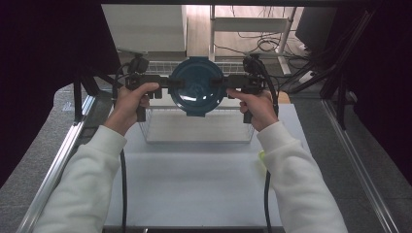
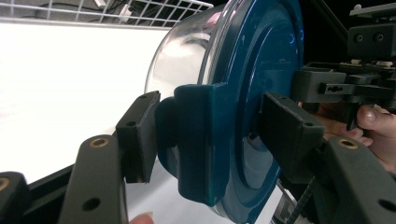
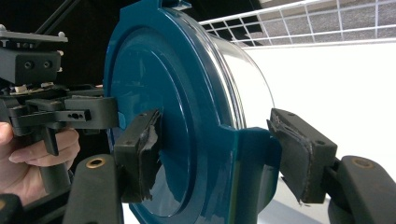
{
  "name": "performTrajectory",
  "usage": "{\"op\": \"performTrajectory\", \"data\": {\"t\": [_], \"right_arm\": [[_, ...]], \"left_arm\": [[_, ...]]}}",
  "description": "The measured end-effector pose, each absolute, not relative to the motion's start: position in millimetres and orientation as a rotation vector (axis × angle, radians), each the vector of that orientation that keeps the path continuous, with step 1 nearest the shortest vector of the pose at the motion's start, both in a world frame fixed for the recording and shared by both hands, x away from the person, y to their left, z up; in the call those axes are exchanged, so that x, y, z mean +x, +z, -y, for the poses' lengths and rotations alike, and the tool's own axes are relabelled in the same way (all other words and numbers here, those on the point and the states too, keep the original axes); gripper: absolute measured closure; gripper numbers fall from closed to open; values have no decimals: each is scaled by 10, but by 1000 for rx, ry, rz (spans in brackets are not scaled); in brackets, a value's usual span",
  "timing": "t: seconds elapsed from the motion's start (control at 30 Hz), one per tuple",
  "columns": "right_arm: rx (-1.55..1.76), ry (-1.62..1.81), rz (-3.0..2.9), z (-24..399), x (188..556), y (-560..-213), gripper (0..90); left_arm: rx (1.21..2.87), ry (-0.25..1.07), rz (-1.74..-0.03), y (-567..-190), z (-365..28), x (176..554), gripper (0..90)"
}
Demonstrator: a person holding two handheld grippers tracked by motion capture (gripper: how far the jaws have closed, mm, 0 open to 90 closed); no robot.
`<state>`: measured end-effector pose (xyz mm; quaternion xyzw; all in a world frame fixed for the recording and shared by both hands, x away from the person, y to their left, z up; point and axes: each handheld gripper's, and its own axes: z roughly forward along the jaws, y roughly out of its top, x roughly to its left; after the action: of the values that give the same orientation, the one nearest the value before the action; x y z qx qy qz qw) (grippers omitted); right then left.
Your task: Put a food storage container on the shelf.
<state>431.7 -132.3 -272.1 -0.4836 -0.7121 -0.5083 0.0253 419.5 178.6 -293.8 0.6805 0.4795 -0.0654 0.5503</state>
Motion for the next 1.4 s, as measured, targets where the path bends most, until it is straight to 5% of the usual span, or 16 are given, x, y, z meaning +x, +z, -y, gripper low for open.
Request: {"op": "performTrajectory", "data": {"t": [1.4], "right_arm": [[-1628, -1426, 1942, 1378, 5139, -3138, 336]], "left_arm": [[1460, -378, -1324, -3365, -1805, 4895, 361]]}}
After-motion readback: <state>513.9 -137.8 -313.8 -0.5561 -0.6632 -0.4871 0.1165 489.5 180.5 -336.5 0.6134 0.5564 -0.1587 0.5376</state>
